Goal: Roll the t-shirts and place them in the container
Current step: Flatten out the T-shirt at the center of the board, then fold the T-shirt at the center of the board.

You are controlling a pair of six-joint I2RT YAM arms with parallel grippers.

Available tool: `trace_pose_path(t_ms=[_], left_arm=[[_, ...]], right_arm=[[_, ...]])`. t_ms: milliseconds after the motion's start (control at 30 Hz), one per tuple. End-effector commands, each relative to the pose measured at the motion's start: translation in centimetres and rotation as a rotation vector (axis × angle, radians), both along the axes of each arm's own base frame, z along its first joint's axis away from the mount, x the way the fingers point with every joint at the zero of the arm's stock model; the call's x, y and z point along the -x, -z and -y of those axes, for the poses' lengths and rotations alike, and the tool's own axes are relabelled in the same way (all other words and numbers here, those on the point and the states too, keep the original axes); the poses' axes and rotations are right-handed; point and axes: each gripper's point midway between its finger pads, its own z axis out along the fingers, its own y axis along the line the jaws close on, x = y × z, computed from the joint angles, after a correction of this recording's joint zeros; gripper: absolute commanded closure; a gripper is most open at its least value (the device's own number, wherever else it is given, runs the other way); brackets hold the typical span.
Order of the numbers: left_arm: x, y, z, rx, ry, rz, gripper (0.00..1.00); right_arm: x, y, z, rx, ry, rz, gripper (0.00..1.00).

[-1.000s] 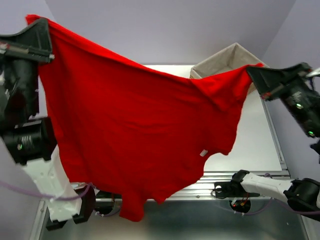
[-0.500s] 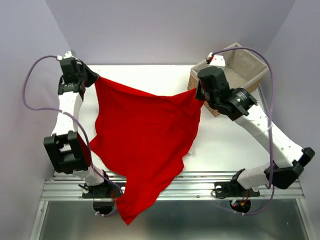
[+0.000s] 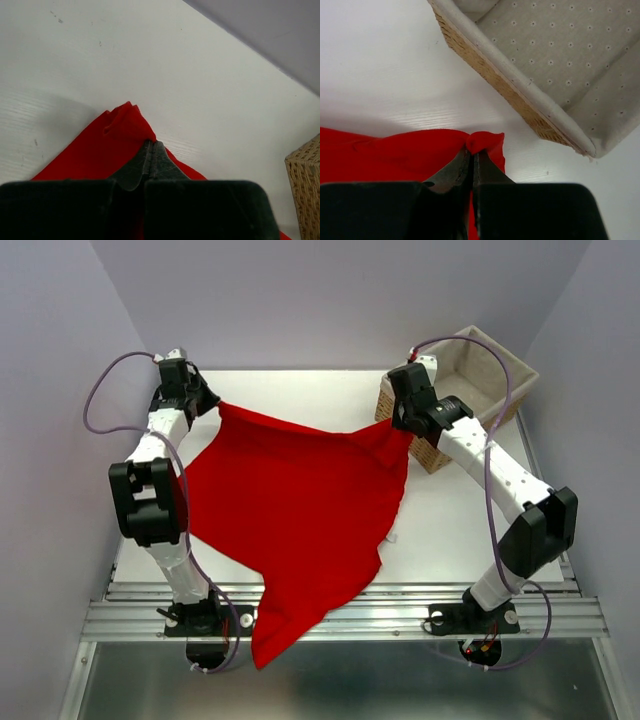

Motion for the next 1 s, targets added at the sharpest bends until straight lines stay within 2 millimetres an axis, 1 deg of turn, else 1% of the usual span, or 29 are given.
trace_pose_path(t_ms=[0, 33, 67, 100, 133, 167, 200, 233, 267, 300, 333, 367, 400, 433, 467, 500, 533, 567, 600, 633, 667, 700, 733, 767, 800, 833, 900, 967], left_arm=[[-2.6, -2.7, -0.8, -0.046, -0.015, 0.094, 1.0], [-3.2, -3.4, -0.9, -0.052, -0.014, 0.109, 1.0], [-3.6, -2.4, -1.1, -0.06, -0.013, 0.087, 1.0], [-4.0, -2.3, -1.1, -0.065, -0.012, 0.084, 1.0], [-4.7, -3.2, -1.3, -0.073, -0.015, 0.103, 1.0], [-5.1, -3.4, -1.3, -0.074, -0.016, 0.105, 1.0], [-5.5, -2.5, -1.5, -0.074, -0.016, 0.088, 1.0], [-5.8, -2.4, -1.5, -0.071, -0.018, 0.086, 1.0], [-6.5, -3.6, -1.5, -0.072, -0.016, 0.114, 1.0], [-7.0, -2.6, -1.4, -0.066, -0.015, 0.093, 1.0], [-7.7, -3.9, -1.4, -0.067, -0.015, 0.121, 1.0], [-8.1, -4.1, -1.4, -0.07, -0.015, 0.126, 1.0], [-8.6, -2.9, -1.0, -0.074, -0.003, 0.1, 1.0], [-9.0, -3.0, -1.0, -0.08, -0.003, 0.101, 1.0], [-10.0, -3.4, -0.9, -0.088, -0.002, 0.113, 1.0], [-10.2, -3.2, -0.6, -0.09, 0.006, 0.1, 1.0], [-10.8, -4.5, -0.6, -0.096, 0.009, 0.127, 1.0], [-11.1, -4.6, -0.5, -0.098, 0.011, 0.132, 1.0], [-11.4, -3.9, -0.1, -0.099, 0.019, 0.121, 1.0], [-11.8, -4.6, 0.0, -0.1, 0.021, 0.14, 1.0], [-12.0, -4.7, 0.2, -0.102, 0.025, 0.144, 1.0], [-12.3, -3.9, 0.3, -0.1, 0.028, 0.13, 1.0], [-12.5, -3.8, 0.4, -0.101, 0.029, 0.132, 1.0], [-12.7, -4.3, 0.8, -0.099, 0.037, 0.143, 1.0], [-12.9, -3.7, 0.9, -0.097, 0.041, 0.133, 1.0], [-12.9, -3.7, 1.0, -0.096, 0.044, 0.133, 1.0], [-12.9, -3.7, 1.2, -0.097, 0.053, 0.133, 1.0], [-12.7, -3.5, 1.0, -0.108, 0.051, 0.127, 1.0]], right_arm=[[-2.6, -3.2, -0.4, -0.062, -0.001, 0.105, 0.99], [-2.8, -3.1, 0.0, -0.065, 0.01, 0.105, 0.99], [-3.1, -3.3, -0.2, -0.07, 0.007, 0.109, 0.99], [-3.3, -3.3, 0.2, -0.07, 0.017, 0.11, 0.99], [-3.5, -3.2, 0.0, -0.07, 0.013, 0.107, 0.99], [-3.5, -3.3, 0.0, -0.069, 0.009, 0.109, 0.99], [-3.7, -3.2, -0.1, -0.066, 0.009, 0.106, 0.99], [-3.7, -3.1, -0.1, -0.063, 0.008, 0.106, 0.99], [-3.8, -3.1, -0.1, -0.059, 0.006, 0.104, 0.99], [-4.1, -2.9, 0.3, -0.058, 0.016, 0.102, 0.99], [-4.2, -2.9, 0.3, -0.058, 0.016, 0.101, 0.99], [-4.4, -3.0, 0.2, -0.06, 0.016, 0.104, 0.99], [-4.8, -3.0, 0.5, -0.06, 0.025, 0.106, 0.99], [-4.9, -3.0, 0.4, -0.058, 0.022, 0.105, 0.99], [-5.1, -3.1, 0.3, -0.057, 0.023, 0.108, 0.99], [-5.3, -3.1, 0.2, -0.059, 0.023, 0.11, 0.99], [-5.6, -3.0, 0.1, -0.054, 0.024, 0.107, 0.99], [-6.0, -2.9, 0.6, -0.052, 0.038, 0.107, 0.99], [-6.2, -2.6, 0.5, -0.049, 0.039, 0.102, 0.99], [-6.5, -2.7, 0.9, -0.055, 0.05, 0.107, 0.99], [-6.8, -2.7, 1.3, -0.059, 0.058, 0.107, 0.99], [-6.9, -2.8, 1.2, -0.064, 0.057, 0.109, 0.99], [-7.1, -2.8, 1.5, -0.067, 0.065, 0.109, 0.99], [-7.4, -2.6, 1.3, -0.068, 0.059, 0.105, 0.99], [-7.5, -3.0, 1.2, -0.072, 0.056, 0.112, 0.99], [-7.5, -2.9, 1.1, -0.075, 0.051, 0.109, 0.99], [-7.4, -2.5, 0.5, -0.098, 0.035, 0.096, 0.99], [-7.1, -1.9, 0.1, -0.126, 0.027, 0.078, 0.99]])
